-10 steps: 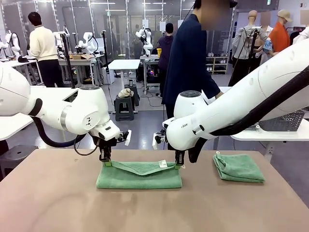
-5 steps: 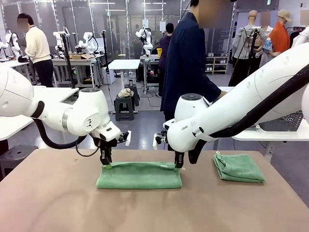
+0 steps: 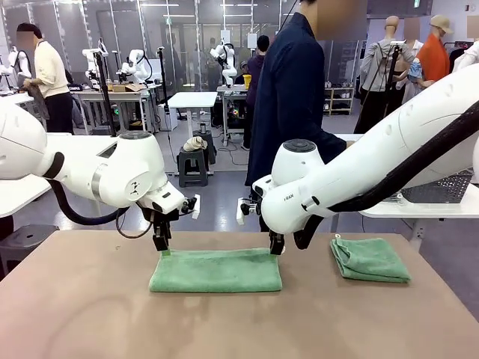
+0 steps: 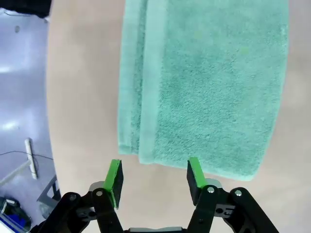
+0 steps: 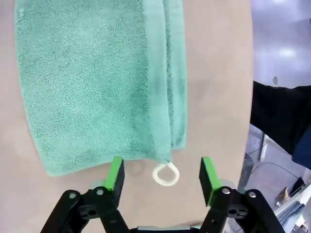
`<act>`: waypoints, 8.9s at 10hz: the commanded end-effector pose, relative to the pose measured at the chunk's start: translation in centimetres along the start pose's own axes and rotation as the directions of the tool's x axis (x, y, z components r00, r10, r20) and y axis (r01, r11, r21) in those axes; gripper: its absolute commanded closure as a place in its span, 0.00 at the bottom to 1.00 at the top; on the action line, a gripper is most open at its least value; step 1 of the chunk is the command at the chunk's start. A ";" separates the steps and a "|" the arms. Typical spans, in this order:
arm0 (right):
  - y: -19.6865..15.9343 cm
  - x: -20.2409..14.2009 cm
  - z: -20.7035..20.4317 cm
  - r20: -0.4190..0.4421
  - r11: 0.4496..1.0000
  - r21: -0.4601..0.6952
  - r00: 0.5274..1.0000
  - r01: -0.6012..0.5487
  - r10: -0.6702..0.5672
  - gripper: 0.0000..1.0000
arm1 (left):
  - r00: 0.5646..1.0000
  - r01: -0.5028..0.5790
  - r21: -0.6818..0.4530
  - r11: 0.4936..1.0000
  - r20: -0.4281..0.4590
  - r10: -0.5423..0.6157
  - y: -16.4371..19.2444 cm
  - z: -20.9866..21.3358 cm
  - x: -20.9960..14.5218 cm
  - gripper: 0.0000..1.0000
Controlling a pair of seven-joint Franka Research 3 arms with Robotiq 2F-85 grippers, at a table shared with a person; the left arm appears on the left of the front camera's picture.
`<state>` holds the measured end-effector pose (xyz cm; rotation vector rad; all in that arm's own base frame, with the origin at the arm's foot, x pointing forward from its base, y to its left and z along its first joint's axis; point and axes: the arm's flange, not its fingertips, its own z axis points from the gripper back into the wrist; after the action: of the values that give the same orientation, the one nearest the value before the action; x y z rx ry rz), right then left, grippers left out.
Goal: Fold the towels and place them in the basket.
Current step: When a person lays out a Towel with hook on the table, fold it in half twice.
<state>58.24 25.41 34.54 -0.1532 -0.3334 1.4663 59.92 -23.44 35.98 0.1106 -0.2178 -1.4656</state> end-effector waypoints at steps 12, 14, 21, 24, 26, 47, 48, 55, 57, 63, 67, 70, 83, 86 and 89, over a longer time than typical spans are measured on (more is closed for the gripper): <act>4.4 1.8 13.5 -0.156 0.480 -0.004 0.473 0.877 -0.867 0.02 | 0.802 0.089 -0.058 0.994 0.596 -0.037 -3.1 8.9 -19.0 0.32; 4.4 1.8 13.5 -0.156 0.480 -0.004 0.473 0.877 -0.867 0.02 | 0.752 0.102 -0.086 0.991 0.659 -0.020 -3.0 7.7 -20.3 0.32; 5.9 2.7 9.4 -0.118 0.283 -0.055 0.275 0.958 -0.954 0.02 | 0.580 0.100 -0.149 0.984 0.812 0.064 -2.4 5.0 -22.0 0.32; 6.3 2.6 6.4 -0.109 0.207 -0.068 0.199 0.976 -0.974 0.02 | 0.581 0.076 -0.183 0.980 0.807 0.106 -2.0 4.4 -22.2 0.32; 6.3 2.2 3.8 -0.067 0.227 -0.091 0.222 0.970 -0.973 0.02 | 0.601 0.084 -0.171 0.982 0.794 0.087 -2.7 4.8 -22.0 0.32; 4.3 0.0 -5.2 -0.051 0.024 -0.046 0.022 0.999 -0.998 0.19 | 0.601 0.084 -0.171 0.982 0.794 0.087 -2.7 4.8 -22.0 0.32; 4.3 0.0 -5.3 -0.051 0.027 -0.043 0.024 0.999 -0.998 0.19 | 0.601 0.084 -0.171 0.982 0.794 0.087 -2.7 4.8 -22.0 0.32; 4.3 -0.3 -5.5 -0.069 0.037 -0.038 0.034 0.999 -0.997 0.99 | 0.601 0.084 -0.171 0.982 0.794 0.087 -2.7 4.8 -22.0 0.32; 4.2 -0.5 -5.5 -0.077 0.037 -0.031 0.035 0.999 -0.996 1.00 | 0.601 0.084 -0.171 0.982 0.794 0.087 -2.7 4.8 -22.0 0.32; 4.1 -5.5 -3.3 -0.070 0.090 -0.053 0.086 0.995 -0.994 1.00 | 0.601 0.084 -0.171 0.982 0.794 0.087 -2.7 4.8 -22.0 0.32; 4.1 -6.3 -1.3 -0.063 0.125 -0.054 0.122 0.991 -0.991 1.00 | 0.601 0.084 -0.171 0.982 0.794 0.087 -2.7 4.8 -22.0 0.32; 1.4 -2.7 2.7 -0.011 0.186 -0.078 0.186 0.979 -0.983 1.00 | 0.601 0.084 -0.171 0.982 0.794 0.087 -2.7 4.8 -22.0 0.32; 3.4 20.5 2.0 -0.192 0.133 -0.114 0.110 0.984 -0.975 1.00 | 0.601 0.084 -0.171 0.982 0.794 0.087 -2.7 4.8 -22.0 0.32; 4.6 21.5 0.5 -0.198 0.121 -0.107 0.098 0.987 -0.975 1.00 | 0.601 0.084 -0.171 0.982 0.794 0.087 -2.7 4.8 -22.0 0.32; 5.5 22.0 -0.8 -0.190 0.113 -0.108 0.091 0.988 -0.978 0.90 | 0.601 0.084 -0.171 0.982 0.794 0.087 -2.7 4.8 -22.0 0.32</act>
<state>55.00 47.40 35.17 -0.0115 -0.1125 0.0409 54.40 -1.67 38.18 -0.7477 -0.8102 -1.4368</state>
